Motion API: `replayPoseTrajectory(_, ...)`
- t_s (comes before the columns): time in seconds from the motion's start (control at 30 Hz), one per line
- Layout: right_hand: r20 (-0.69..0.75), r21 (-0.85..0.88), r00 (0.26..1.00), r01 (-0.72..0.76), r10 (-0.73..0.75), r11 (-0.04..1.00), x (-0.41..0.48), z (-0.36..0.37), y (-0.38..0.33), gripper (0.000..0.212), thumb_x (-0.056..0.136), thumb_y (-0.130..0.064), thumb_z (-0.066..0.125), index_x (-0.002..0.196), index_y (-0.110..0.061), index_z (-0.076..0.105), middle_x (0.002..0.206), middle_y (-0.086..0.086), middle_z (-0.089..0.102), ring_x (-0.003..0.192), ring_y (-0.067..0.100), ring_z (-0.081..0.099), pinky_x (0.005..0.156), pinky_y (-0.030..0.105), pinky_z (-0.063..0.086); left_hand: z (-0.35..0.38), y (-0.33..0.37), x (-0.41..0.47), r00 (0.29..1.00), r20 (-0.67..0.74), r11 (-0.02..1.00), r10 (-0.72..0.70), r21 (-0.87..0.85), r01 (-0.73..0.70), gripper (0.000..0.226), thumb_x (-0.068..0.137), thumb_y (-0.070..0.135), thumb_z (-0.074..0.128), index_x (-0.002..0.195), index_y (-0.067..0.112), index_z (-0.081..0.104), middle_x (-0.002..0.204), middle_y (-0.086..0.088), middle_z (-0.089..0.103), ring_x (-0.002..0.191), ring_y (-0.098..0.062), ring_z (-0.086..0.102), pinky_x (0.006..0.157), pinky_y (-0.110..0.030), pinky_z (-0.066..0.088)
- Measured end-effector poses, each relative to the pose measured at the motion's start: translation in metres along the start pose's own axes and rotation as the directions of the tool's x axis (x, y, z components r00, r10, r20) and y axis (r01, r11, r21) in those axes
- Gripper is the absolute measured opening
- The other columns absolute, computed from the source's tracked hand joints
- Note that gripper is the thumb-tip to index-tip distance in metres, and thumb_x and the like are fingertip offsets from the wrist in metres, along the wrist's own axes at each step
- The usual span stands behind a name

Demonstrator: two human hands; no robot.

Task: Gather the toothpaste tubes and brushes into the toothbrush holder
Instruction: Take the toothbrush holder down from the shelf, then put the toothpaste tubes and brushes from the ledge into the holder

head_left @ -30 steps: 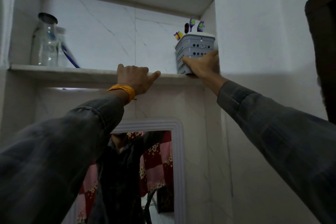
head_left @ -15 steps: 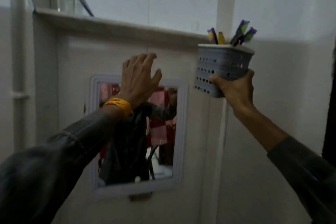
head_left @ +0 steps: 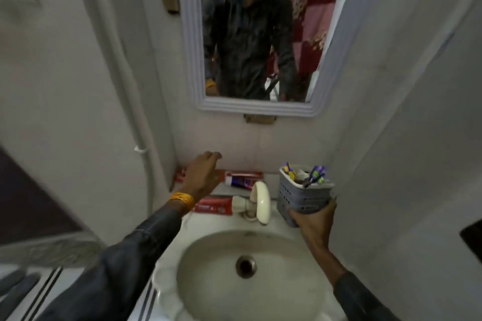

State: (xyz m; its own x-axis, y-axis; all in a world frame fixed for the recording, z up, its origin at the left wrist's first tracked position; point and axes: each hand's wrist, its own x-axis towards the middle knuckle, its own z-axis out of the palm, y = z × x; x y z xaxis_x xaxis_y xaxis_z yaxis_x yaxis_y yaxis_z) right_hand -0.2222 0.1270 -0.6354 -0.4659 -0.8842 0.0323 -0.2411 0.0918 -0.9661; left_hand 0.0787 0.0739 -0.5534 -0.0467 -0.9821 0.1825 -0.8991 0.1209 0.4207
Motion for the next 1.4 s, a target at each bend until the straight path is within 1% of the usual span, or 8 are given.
replayPoseTrajectory(0.1, -0.006, 0.001, 0.999, -0.034, 0.034, 0.999, -0.011, 0.011, 0.028, 0.133, 0.036, -0.046, 0.095, 0.147, 0.004, 0.041, 0.141, 0.023, 0.06, 0.124, 0.031, 0.064, 0.096, 0.034, 0.048, 0.037, -0.023, -0.018, 0.989, 0.135, 0.998, -0.054, 0.018, 0.052, 0.04, 0.086, 0.019, 0.066, 0.124, 0.008, 0.06, 0.121, -0.017, 0.065, 0.11, -0.038, 0.061, 0.088, -0.041, 0.051)
replayPoseTrajectory(0.27, 0.027, -0.003, 1.0, 0.013, -0.013, 1.0, -0.014, 0.024, 0.054, 0.122, 0.049, 0.008, 0.107, 0.15, 0.006, 0.038, 0.149, 0.023, 0.054, 0.133, 0.032, 0.058, 0.093, 0.005, 0.048, 0.082, -0.045, -0.033, 0.95, 0.3, 0.989, -0.086, 0.14, 0.045, 0.031, 0.091, 0.028, 0.064, 0.118, 0.013, 0.064, 0.115, -0.014, 0.069, 0.104, -0.033, 0.064, 0.087, -0.038, 0.05)
replayPoseTrajectory(0.6, 0.032, 0.055, 0.998, 0.061, -0.063, 0.997, -0.021, 0.018, 0.067, 0.118, 0.053, 0.017, 0.102, 0.15, 0.003, 0.036, 0.143, 0.012, 0.057, 0.115, -0.007, 0.065, 0.094, 0.001, 0.051, 0.113, -0.056, -0.03, 0.967, 0.255, 0.958, 0.012, 0.274, -0.084, 0.037, 0.089, 0.03, 0.068, 0.122, 0.015, 0.062, 0.117, -0.012, 0.069, 0.106, -0.028, 0.066, 0.091, -0.04, 0.054)
replayPoseTrajectory(0.87, 0.04, 0.006, 0.996, 0.075, -0.075, 0.997, -0.017, 0.025, 0.073, 0.118, 0.055, 0.011, 0.103, 0.151, -0.001, 0.034, 0.149, 0.02, 0.057, 0.13, 0.031, 0.063, 0.096, 0.004, 0.052, 0.114, -0.049, -0.024, 0.913, 0.4, 0.963, -0.083, 0.267, -0.029, 0.033, 0.087, 0.029, 0.069, 0.116, 0.014, 0.065, 0.114, -0.012, 0.069, 0.103, -0.027, 0.065, 0.091, -0.036, 0.052)
replayPoseTrajectory(1.0, 0.063, 0.026, 0.996, 0.069, -0.07, 0.997, -0.015, 0.027, 0.077, 0.117, 0.056, 0.011, 0.103, 0.15, 0.001, 0.036, 0.149, 0.021, 0.058, 0.13, 0.03, 0.062, 0.094, 0.001, 0.051, 0.099, -0.058, -0.026, 0.918, 0.367, 0.985, -0.151, 0.132, 0.11, 0.032, 0.082, 0.025, 0.077, 0.11, 0.014, 0.066, 0.109, -0.009, 0.069, 0.099, -0.024, 0.066, 0.091, -0.033, 0.054)
replayPoseTrajectory(1.13, 0.088, 0.04, 0.995, 0.053, -0.056, 0.998, -0.014, 0.026, 0.075, 0.119, 0.054, -0.006, 0.108, 0.15, -0.001, 0.038, 0.148, 0.018, 0.059, 0.133, 0.031, 0.063, 0.104, 0.02, 0.057, 0.051, -0.046, -0.004, 0.965, 0.205, 0.976, -0.164, -0.106, 0.189, 0.016, 0.084, 0.025, 0.076, 0.078, 0.016, 0.064, 0.074, -0.001, 0.066, 0.066, -0.016, 0.064, 0.058, -0.019, 0.048)
replayPoseTrajectory(1.23, 0.083, 0.081, 0.996, 0.035, -0.042, 0.996, -0.015, 0.025, 0.071, 0.124, 0.051, -0.039, 0.103, 0.151, -0.006, 0.037, 0.149, 0.013, 0.058, 0.133, 0.021, 0.064, 0.105, 0.027, 0.059, 0.019, -0.008, 0.02, 0.994, 0.104, 0.942, -0.042, -0.326, 0.074, 0.016, 0.088, 0.024, 0.072, 0.084, 0.009, 0.066, 0.073, -0.003, 0.071, 0.062, -0.012, 0.069, 0.054, -0.021, 0.057)
replayPoseTrajectory(1.4, 0.102, 0.093, 0.993, 0.042, -0.052, 0.995, -0.012, 0.024, 0.075, 0.124, 0.053, -0.026, 0.107, 0.152, -0.011, 0.036, 0.149, 0.012, 0.058, 0.133, 0.025, 0.063, 0.103, 0.022, 0.058, 0.01, 0.075, 0.051, 0.985, 0.057, 0.836, 0.16, -0.539, -0.105, 0.019, 0.091, 0.022, 0.067, 0.103, 0.009, 0.066, 0.088, 0.005, 0.068, 0.077, -0.001, 0.069, 0.069, -0.01, 0.056)
